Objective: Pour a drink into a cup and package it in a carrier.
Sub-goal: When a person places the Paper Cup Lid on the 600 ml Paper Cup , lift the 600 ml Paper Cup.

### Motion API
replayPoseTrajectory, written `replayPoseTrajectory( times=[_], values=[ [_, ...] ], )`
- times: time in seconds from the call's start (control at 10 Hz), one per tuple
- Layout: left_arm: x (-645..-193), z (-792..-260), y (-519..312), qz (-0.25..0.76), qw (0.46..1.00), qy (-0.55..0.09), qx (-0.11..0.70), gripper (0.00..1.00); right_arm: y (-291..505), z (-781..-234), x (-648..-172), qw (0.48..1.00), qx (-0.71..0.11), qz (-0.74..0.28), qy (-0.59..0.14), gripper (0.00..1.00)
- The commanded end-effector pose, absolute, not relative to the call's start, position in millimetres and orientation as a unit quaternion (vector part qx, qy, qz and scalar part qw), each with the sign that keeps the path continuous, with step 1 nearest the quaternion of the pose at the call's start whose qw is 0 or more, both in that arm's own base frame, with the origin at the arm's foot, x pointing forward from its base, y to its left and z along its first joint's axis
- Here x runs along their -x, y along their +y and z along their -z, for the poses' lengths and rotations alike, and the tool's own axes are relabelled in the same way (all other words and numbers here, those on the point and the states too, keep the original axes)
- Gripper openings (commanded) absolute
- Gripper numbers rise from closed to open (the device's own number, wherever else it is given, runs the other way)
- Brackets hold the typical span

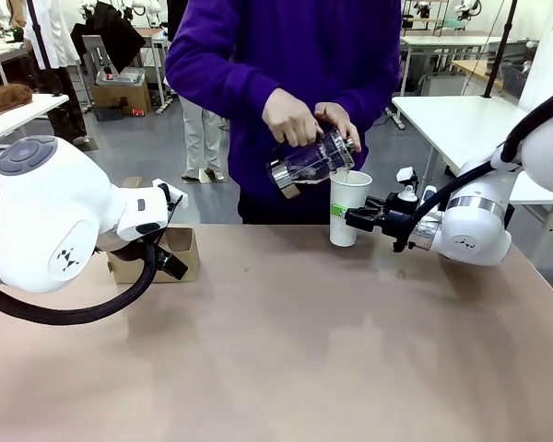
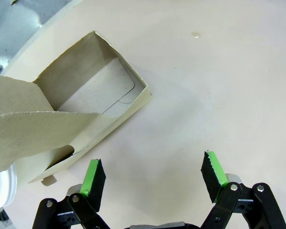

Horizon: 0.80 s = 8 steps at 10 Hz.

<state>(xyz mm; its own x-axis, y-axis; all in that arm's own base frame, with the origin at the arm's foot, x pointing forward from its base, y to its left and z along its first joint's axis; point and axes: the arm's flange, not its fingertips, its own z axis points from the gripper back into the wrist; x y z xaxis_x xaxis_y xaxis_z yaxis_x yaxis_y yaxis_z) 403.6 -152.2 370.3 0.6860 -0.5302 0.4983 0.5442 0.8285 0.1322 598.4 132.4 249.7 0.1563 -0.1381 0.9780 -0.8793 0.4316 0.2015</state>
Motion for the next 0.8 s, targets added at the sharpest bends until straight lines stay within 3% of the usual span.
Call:
replayPoseTrajectory(
  times=[0.0,0.7],
  values=[
    [-403.4,-370.6,-152.1,0.292,0.918,-0.267,0.014,1.00,134.4,-253.8,-597.1,0.617,-0.440,-0.297,-0.581,0.80],
    [-403.4,-370.6,-152.1,0.292,0.918,-0.267,0.014,1.00,134.4,-253.8,-597.1,0.617,-0.440,-0.297,-0.581,0.80]
  ],
)
